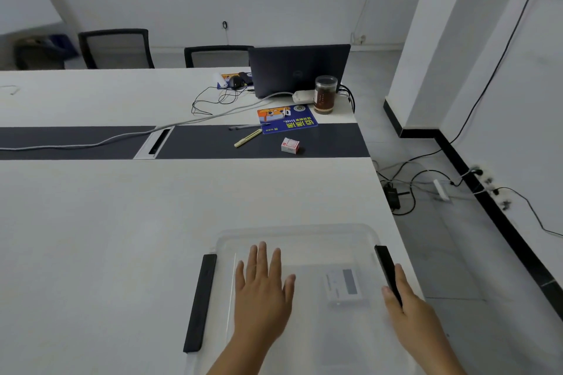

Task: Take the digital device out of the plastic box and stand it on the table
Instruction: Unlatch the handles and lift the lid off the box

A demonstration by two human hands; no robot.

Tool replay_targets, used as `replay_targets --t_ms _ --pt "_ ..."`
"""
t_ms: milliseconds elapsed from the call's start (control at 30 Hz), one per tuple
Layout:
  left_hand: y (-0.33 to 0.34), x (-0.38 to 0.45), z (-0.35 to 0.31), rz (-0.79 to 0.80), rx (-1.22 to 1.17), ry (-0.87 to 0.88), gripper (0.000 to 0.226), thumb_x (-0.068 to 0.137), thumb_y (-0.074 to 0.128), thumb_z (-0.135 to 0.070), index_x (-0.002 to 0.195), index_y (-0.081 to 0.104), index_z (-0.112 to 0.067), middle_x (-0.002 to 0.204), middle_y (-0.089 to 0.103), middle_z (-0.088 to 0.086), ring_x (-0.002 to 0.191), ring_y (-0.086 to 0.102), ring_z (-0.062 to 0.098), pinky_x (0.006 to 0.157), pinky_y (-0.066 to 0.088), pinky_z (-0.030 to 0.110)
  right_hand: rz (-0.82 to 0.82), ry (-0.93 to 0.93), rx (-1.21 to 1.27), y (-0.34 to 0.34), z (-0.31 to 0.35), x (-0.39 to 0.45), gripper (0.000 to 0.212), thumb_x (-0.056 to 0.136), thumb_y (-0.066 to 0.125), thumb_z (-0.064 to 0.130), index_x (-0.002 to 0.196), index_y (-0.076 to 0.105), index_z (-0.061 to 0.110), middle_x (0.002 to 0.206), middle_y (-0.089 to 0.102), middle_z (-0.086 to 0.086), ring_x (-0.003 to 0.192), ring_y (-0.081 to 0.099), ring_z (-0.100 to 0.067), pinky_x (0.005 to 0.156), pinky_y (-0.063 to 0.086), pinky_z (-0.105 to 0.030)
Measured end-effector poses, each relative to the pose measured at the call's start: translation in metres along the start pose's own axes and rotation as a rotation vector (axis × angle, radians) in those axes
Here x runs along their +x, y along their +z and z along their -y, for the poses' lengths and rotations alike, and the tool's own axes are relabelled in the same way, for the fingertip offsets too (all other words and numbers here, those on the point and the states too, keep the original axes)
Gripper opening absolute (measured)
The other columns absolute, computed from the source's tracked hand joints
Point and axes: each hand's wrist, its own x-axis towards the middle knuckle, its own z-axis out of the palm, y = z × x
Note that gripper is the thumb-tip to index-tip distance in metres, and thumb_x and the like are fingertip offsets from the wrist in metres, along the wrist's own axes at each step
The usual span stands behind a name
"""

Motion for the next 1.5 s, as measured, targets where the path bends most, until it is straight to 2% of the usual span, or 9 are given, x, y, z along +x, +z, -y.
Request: replay_targets --t_ms 167,300,467,600,733,967,1267,1400,1500 --pt "0.0 -0.002 0.002 -0.045 0.037 0.046 0.066 0.093 0.004 -0.041 0.106 0.064 -0.018 0.111 0.07 0.008 0.116 0.052 0.028 0.112 -0.01 0.028 -0.018 0.081 0.26 -0.007 -0.022 0.004 0.026 0.094 0.037 0.014 0.11 0.056 0.009 0.106 0.06 -0.018 0.11 0.054 -0.035 0.077 0.036 -0.031" --pt "0.006 0.002 0.005 -0.195 0.123 0.018 0.067 0.093 0.003 -0.037 0.102 0.066 -0.017 0.108 0.071 0.009 0.103 0.065 0.026 0.113 -0.009 0.028 -0.046 0.012 0.068 -0.002 -0.021 0.012 0.038 0.094 0.039 0.021 0.127 0.045 0.004 0.125 0.054 -0.019 0.119 0.048 -0.032 0.089 0.038 -0.035" --pt "-0.001 0.001 0.015 -0.429 0.029 0.048 0.025 0.068 0.059 -0.005 0.092 0.069 -0.002 0.096 0.074 0.015 0.091 0.069 0.033 0.078 0.055 0.043 -0.245 -0.283 -0.297 0.016 0.011 0.014 0.062 0.091 0.018 0.043 0.099 0.062 0.0 0.108 0.065 -0.023 0.113 0.045 -0.036 0.089 0.046 -0.044" --pt "-0.022 -0.017 0.055 -0.301 -0.149 -0.292 0.044 0.053 0.072 0.006 0.096 0.061 0.009 0.092 0.069 0.028 0.089 0.064 0.049 0.062 0.054 0.053 -0.007 -0.397 -0.573 0.038 0.031 0.013 0.074 0.086 -0.002 0.058 0.116 0.054 0.02 0.128 0.059 -0.005 0.125 0.027 -0.018 0.11 -0.007 -0.03" --pt "-0.024 -0.039 0.067 -0.124 -0.36 -0.547 0.039 0.089 0.041 -0.028 0.115 0.039 0.001 0.105 0.059 0.022 0.091 0.057 0.038 0.068 0.041 0.037 0.085 -0.457 -0.503 0.038 0.035 0.016 0.125 0.038 -0.034 0.078 0.143 0.01 0.027 0.155 -0.008 0.003 0.128 -0.029 -0.007 0.085 -0.042 -0.014" --pt "-0.024 -0.046 0.069 -0.19 -0.317 -0.457 0.028 0.093 0.029 -0.037 0.08 0.03 -0.012 0.056 0.038 -0.004 0.048 0.036 0.013 0.042 0.022 0.025 0.112 -0.359 -0.537 0.036 0.04 0.011 0.131 0.025 -0.042 0.075 0.142 0.002 0.033 0.155 -0.014 0.006 0.141 -0.019 -0.024 0.115 -0.011 -0.038" --pt "-0.025 -0.048 0.084 -0.176 -0.712 -0.525 0.036 0.093 0.038 -0.028 0.058 0.033 -0.019 0.057 0.045 0.0 0.059 0.045 0.024 0.051 0.031 0.03 0.103 -0.36 -0.513 0.037 0.043 0.009 0.131 0.025 -0.042 0.075 0.142 0.001 0.034 0.154 -0.015 0.008 0.141 -0.018 -0.022 0.116 -0.01 -0.038" --pt "-0.026 -0.049 0.08 -0.198 -0.766 -0.536 0.02 0.091 0.042 -0.027 0.092 0.054 -0.012 0.088 0.062 0.011 0.096 0.057 0.034 0.082 0.044 0.039 0.093 -0.384 -0.511 0.038 0.044 0.01 0.131 0.03 -0.039 0.077 0.142 0.009 0.03 0.154 -0.007 0.008 0.143 -0.01 -0.022 0.116 -0.005 -0.038" --pt "-0.023 -0.05 0.085 -0.464 -0.462 -0.53 0.047 0.084 0.055 -0.022 0.123 0.047 0.001 0.124 0.053 0.028 0.12 0.041 0.034 0.094 0.043 0.05 -0.087 -0.443 -0.43 0.029 0.038 0.01 0.11 0.068 -0.011 0.077 0.121 0.053 0.005 0.135 0.05 -0.014 0.13 0.04 -0.037 0.104 0.035 -0.049"
